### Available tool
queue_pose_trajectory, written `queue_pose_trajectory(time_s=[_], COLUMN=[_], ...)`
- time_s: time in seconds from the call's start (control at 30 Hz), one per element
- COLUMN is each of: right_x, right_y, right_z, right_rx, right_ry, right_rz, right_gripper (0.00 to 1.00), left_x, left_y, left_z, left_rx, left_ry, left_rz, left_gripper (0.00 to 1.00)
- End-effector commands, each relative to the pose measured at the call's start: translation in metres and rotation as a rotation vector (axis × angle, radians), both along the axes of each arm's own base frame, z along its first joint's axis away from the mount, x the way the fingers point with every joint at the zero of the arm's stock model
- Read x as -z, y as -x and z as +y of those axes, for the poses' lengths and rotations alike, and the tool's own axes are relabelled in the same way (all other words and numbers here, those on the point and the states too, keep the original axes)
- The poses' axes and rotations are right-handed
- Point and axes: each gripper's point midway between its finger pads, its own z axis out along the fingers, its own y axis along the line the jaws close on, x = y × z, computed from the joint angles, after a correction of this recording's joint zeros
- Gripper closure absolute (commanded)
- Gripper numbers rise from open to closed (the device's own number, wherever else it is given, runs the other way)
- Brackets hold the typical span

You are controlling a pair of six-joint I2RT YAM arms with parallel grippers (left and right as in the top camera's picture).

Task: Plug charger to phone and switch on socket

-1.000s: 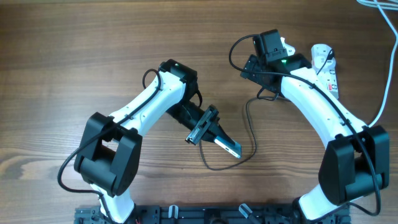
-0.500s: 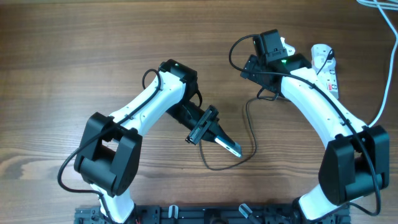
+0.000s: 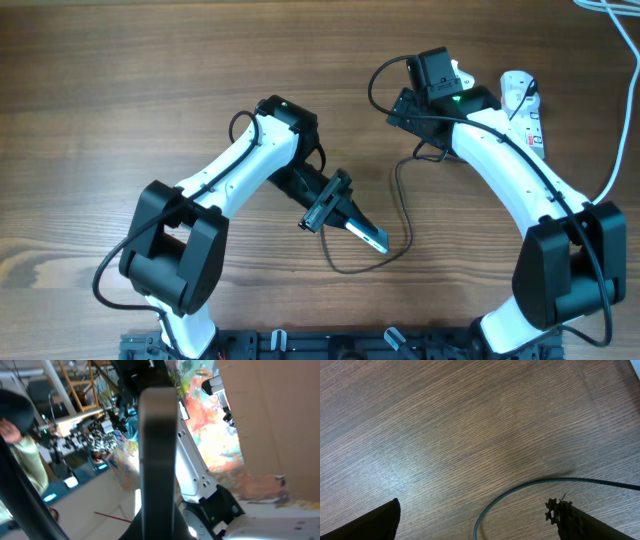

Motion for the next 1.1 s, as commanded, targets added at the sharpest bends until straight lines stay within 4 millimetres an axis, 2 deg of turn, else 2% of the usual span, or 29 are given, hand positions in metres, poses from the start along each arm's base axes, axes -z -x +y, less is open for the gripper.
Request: queue_pose_trajectory(time_s=[0.0,0.07,0.17,0.23,0.3,0.4,0.43,0.47,0.5,0.53,0.67,0.73,0.87,1.07], right_x=[0.005,0.005,0.005,0.005,0.005,0.005,0.005,0.005,0.005,0.005,0.005,0.005,0.005,0.005], right_y=[-0.001,-0.001,-0.001,-0.001,-0.001,-0.001,-0.001,-0.001,-0.001,-0.001,-0.001,-0.001,-0.001,-0.001], right_z=[-0.002,-0.002,-0.002,-0.002,-0.002,-0.002,-0.002,-0.002,-0.002,-0.002,-0.002,-0.002,-0.002,-0.002], right_rx=[0.022,0.022,0.022,0.022,0.022,0.022,0.022,0.022,0.022,0.022,0.022,0.022,0.022,0.022], right_ry=[0.018,0.018,0.018,0.018,0.018,0.018,0.018,0.018,0.018,0.018,0.018,0.018,0.018,0.018], right_rz=[0.005,0.005,0.005,0.005,0.005,0.005,0.005,0.005,0.005,0.005,0.005,0.005,0.005,0.005], right_gripper=[0.00,0.00,0.00,0.00,0.00,0.00,0.00,0.00,0.00,0.00,0.00,0.00,0.00,0.00], left_x=[0.002,0.012,0.039,0.068,0.088,0.109,0.113,0.118,0.121,0.126,0.141,0.142,0.141,0.133], left_y=[-0.005,-0.008,-0.020,-0.038,-0.052,-0.072,-0.078,-0.085,-0.091,-0.101,-0.127,-0.134,-0.149,-0.171], left_z=[-0.004,-0.004,-0.003,0.001,0.008,0.020,0.023,0.025,0.027,0.029,0.053,0.062,0.081,0.097], left_rx=[0.025,0.057,0.119,0.181,0.226,0.267,0.272,0.277,0.281,0.288,0.327,0.317,0.262,0.160], left_ry=[0.088,0.107,0.080,0.010,-0.072,-0.192,-0.218,-0.244,-0.263,-0.300,-0.473,-0.506,-0.524,-0.379], left_rz=[-0.135,-0.236,-0.420,-0.606,-0.721,-0.845,-0.871,-0.907,-0.937,-0.988,-1.097,-1.104,-1.092,-1.129], left_gripper=[0.96,0.96,0.96,0.96,0.96,0.96,0.96,0.87,0.87,0.96,0.96,0.96,0.96,0.96])
